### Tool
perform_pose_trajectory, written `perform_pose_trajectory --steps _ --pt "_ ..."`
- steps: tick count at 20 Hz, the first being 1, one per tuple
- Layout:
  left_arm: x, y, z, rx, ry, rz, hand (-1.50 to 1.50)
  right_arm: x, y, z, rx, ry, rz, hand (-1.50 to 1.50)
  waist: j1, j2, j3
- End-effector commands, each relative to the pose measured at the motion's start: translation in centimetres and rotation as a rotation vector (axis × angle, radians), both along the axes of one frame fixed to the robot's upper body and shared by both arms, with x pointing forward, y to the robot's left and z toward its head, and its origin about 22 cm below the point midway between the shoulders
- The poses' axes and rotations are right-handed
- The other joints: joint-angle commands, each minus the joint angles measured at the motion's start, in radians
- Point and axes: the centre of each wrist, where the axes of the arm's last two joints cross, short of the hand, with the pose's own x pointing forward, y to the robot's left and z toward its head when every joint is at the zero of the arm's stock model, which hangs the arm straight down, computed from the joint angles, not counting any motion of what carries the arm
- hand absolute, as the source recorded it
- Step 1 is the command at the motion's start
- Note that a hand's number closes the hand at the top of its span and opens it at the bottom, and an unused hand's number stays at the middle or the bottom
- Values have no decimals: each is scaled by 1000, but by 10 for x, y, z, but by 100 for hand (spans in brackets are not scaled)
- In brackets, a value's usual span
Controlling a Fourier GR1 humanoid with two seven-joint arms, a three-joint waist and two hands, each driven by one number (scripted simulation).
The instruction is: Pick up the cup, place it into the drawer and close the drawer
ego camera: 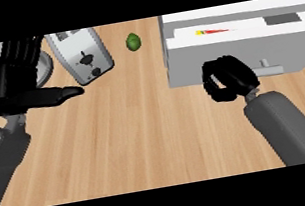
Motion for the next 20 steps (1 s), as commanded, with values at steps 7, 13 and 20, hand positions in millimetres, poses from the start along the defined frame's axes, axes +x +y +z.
perform_pose_trajectory --steps 7,13,20 --pt "-17 13 6 1 -11 -11 -150 52 -21 -4 15 95 -43 150 20 9 3" --pt "-14 25 -13 -15 2 -45 -150 73 -36 25 44 105 -88 150 46 34 4" --pt "-23 21 -22 -22 8 -105 -150 82 -52 48 97 126 -110 150 70 37 4"
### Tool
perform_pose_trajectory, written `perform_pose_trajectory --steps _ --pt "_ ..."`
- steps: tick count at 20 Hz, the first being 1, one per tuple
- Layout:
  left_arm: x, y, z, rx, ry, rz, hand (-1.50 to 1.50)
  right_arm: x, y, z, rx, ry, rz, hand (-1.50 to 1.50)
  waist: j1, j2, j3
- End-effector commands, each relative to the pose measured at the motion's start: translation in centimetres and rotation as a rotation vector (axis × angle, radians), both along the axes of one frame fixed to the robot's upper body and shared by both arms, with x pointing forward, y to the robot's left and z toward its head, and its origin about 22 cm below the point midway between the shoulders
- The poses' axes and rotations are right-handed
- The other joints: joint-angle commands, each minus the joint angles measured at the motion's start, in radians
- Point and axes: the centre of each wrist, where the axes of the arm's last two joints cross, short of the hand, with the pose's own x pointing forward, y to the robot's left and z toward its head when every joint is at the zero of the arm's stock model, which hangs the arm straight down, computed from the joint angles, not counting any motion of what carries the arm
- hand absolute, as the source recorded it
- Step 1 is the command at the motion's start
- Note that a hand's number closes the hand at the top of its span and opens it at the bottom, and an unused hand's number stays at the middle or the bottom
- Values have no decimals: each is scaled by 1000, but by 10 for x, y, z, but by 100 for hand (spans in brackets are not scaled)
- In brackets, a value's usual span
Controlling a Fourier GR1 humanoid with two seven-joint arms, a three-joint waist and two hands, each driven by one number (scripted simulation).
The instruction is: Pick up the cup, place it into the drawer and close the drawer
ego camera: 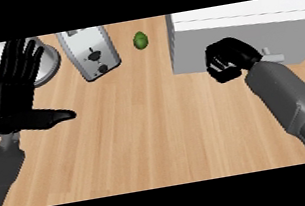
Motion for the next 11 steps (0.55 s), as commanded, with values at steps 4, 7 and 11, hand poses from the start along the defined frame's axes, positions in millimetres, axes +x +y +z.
perform_pose_trajectory --steps 4,7,11 --pt "-3 -6 -8 -17 5 -39 -150 18 -34 38 50 -34 -196 150 34 49 13" --pt "2 -6 -9 -38 15 -17 -150 21 -36 48 99 -69 -197 150 23 50 12" --pt "0 -8 -13 -14 14 -41 -150 19 -40 43 89 -53 -200 150 33 51 12"
